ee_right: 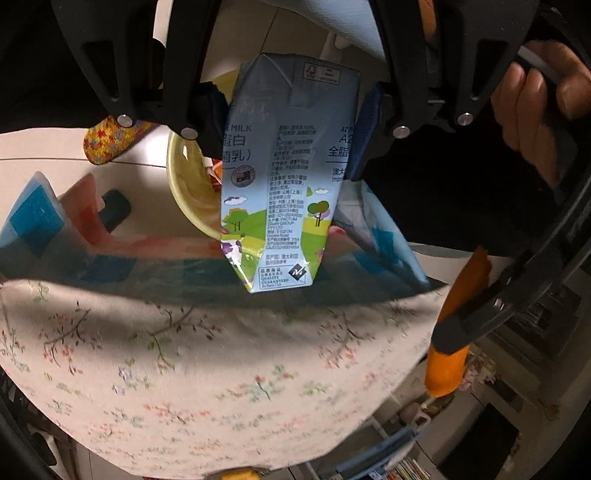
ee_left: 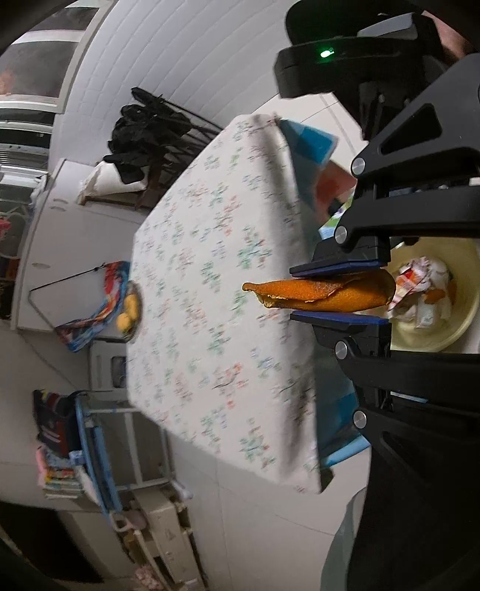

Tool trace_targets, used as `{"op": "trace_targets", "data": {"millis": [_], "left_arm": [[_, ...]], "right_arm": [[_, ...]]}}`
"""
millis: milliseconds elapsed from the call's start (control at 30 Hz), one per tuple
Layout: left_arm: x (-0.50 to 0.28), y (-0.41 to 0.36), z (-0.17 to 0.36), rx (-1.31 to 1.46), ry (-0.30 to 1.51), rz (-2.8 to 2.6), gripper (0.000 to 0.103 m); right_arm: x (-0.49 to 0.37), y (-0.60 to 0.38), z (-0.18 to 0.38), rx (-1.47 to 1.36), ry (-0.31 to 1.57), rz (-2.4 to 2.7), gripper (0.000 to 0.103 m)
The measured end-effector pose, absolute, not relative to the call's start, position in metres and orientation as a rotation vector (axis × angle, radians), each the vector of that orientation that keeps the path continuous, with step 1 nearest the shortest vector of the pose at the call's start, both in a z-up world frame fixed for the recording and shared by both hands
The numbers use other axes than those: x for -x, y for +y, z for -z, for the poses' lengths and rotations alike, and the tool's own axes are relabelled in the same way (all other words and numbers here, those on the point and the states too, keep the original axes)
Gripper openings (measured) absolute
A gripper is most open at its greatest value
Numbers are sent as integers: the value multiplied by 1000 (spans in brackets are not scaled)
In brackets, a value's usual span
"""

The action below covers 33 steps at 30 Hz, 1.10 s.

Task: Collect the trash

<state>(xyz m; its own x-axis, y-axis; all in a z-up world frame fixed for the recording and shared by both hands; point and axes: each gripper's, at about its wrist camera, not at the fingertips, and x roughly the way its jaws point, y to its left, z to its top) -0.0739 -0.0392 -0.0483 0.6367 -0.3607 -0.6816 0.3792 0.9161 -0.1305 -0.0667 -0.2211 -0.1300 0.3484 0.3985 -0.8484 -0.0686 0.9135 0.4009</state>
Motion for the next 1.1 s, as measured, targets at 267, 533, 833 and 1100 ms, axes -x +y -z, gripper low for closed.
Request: {"op": "trace_targets", "data": {"millis": [267, 533, 833, 1100], "left_arm": [[79, -44, 73, -44, 879, 444, 18], [81, -58, 99, -106, 1020, 498, 20], [84, -60, 96, -121, 993, 447, 62], [95, -39, 44, -62, 648, 254, 90]], "right_arm": [[70, -234, 130, -360, 1176, -244, 61], [74, -267, 107, -456, 1014, -135, 69], [82, -279, 81, -416, 843, -48, 75], [94, -274, 49, -260, 635, 98, 86]]}}
